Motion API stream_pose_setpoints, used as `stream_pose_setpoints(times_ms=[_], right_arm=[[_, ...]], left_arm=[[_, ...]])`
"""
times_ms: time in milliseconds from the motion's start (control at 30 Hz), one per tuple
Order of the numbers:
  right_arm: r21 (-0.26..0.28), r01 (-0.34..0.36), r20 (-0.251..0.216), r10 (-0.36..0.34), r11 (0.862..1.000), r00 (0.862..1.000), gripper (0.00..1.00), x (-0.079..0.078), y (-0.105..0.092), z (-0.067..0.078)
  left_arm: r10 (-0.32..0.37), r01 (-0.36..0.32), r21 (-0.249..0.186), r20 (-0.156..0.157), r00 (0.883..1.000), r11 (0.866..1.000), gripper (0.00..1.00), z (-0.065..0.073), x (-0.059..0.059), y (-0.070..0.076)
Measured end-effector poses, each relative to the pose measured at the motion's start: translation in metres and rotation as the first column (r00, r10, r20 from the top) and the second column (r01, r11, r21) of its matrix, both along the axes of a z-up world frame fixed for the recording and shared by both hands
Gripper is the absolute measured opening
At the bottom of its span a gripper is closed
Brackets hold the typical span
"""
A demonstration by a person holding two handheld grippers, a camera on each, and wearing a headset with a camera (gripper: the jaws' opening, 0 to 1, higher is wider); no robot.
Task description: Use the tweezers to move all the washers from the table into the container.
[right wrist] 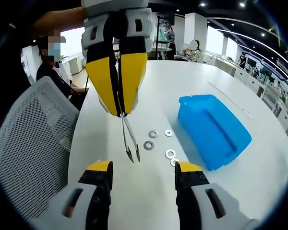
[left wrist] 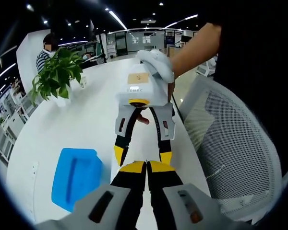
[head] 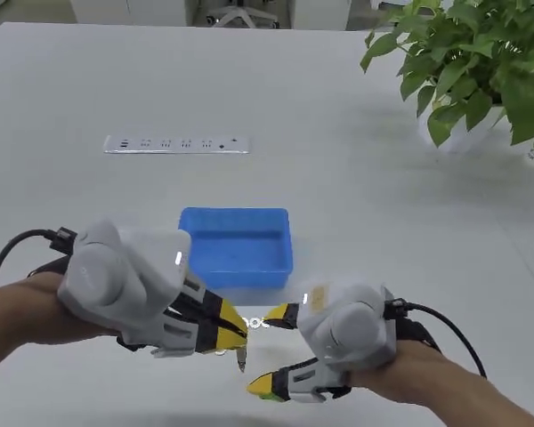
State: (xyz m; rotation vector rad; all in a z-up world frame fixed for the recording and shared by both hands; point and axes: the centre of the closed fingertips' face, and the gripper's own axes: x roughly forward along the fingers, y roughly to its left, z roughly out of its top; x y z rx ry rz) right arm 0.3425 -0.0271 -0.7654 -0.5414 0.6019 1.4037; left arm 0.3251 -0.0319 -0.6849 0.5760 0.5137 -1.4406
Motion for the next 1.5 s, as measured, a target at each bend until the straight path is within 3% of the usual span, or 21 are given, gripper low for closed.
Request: stream_pose_setpoints(times_ms=[400,933,1133,1500], right_arm=[[0.041,0.129,0.0,-0.129,0.991,0.992,0.73,0.021,-0.026,0.009],[0.09,0.249,0.031,-0.252,0.964,0.967,0.98,0.042,-0.052,0.018],[0.107,0.278,0.03,-0.283,0.954,0.959,1.0,0.047,-0.057,0.019],[0.088,0.279,0.019,-0.281,0.956,0.959,1.0,0.045,-0.061,0.012]], left_arm=[[-0.011,0.011,-0.005,0.011,1.0,1.0,0.05,0.002,0.013,-0.007],[-0.014,0.014,-0.027,0.016,1.0,1.0,0.05,0.002,0.032,-0.019],[-0.013,0.014,-0.027,0.017,1.0,1.0,0.05,0.0,0.038,-0.021],[-0.014,0.015,-0.023,0.021,1.0,1.0,0.05,-0.002,0.045,-0.023]])
